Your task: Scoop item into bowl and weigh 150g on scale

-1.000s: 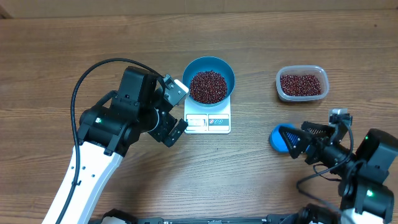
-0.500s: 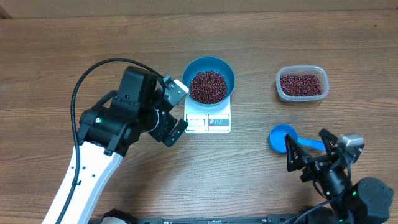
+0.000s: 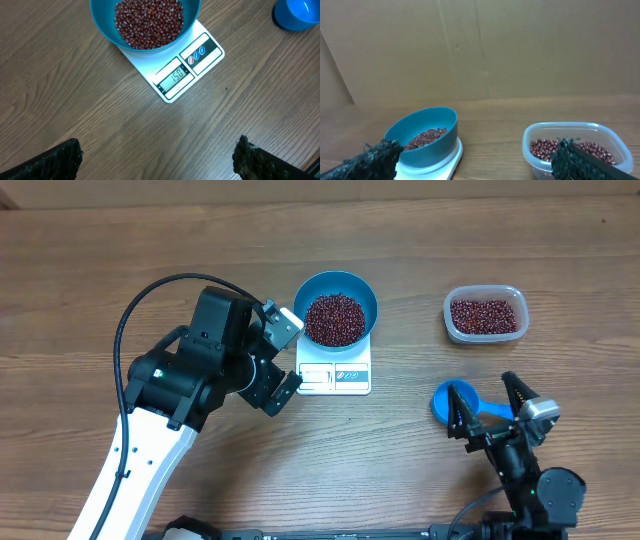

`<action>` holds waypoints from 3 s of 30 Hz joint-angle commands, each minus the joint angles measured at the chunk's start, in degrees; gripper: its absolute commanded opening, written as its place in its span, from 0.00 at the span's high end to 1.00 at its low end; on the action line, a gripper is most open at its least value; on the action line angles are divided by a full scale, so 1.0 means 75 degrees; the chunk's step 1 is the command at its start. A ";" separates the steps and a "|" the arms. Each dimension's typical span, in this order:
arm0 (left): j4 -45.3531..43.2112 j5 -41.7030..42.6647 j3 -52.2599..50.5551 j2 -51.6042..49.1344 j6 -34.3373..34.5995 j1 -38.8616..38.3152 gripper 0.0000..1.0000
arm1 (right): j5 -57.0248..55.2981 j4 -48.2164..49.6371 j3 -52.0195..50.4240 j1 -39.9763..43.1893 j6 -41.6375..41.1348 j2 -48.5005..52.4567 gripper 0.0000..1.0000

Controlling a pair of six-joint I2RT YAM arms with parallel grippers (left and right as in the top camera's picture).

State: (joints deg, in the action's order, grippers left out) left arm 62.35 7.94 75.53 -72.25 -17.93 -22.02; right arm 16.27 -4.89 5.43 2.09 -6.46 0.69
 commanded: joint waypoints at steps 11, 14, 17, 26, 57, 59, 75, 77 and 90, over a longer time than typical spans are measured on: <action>0.0003 0.0076 0.0152 0.0047 0.0105 -0.0009 0.00 | -0.1137 0.0076 -0.0659 -0.0070 0.0128 -0.0064 0.00; 0.0003 0.0079 0.0152 0.0047 0.0105 -0.0009 0.01 | -0.1163 0.0099 -0.0659 -0.0070 0.0122 -0.0047 0.00; 0.0003 0.0076 0.0152 0.0047 0.0105 -0.0012 0.00 | -0.1163 0.0099 -0.0659 -0.0070 0.0122 -0.0047 0.00; 0.0003 0.0076 0.0152 0.0047 0.0105 -0.0009 0.00 | -0.1163 0.0099 -0.0659 -0.0070 0.0122 -0.0047 0.00; -0.5368 0.0067 -0.5391 0.5164 0.0691 0.2177 0.00 | -0.1163 0.0099 -0.0659 -0.0070 0.0122 -0.0047 0.00; -0.5636 0.0064 -0.6129 0.6000 0.0816 0.2387 0.01 | -0.1163 0.0099 -0.0659 -0.0070 0.0122 -0.0047 0.00; -0.7105 -0.0356 -0.9489 0.9614 0.1189 0.3156 0.00 | -0.1163 0.0099 -0.0659 -0.0070 0.0122 -0.0047 0.00; -0.7361 -0.0434 -0.9719 0.9617 0.1192 0.3162 0.00 | -0.1163 0.0099 -0.0659 -0.0070 0.0122 -0.0047 0.00; -0.7732 -0.0714 -1.0034 0.9602 0.1198 0.3182 0.01 | -0.1163 0.0099 -0.0659 -0.0070 0.0122 -0.0047 0.00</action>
State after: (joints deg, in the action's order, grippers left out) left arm 4.67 3.38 0.99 -0.86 -9.50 1.28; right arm 8.12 -4.34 1.04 1.83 -5.93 0.64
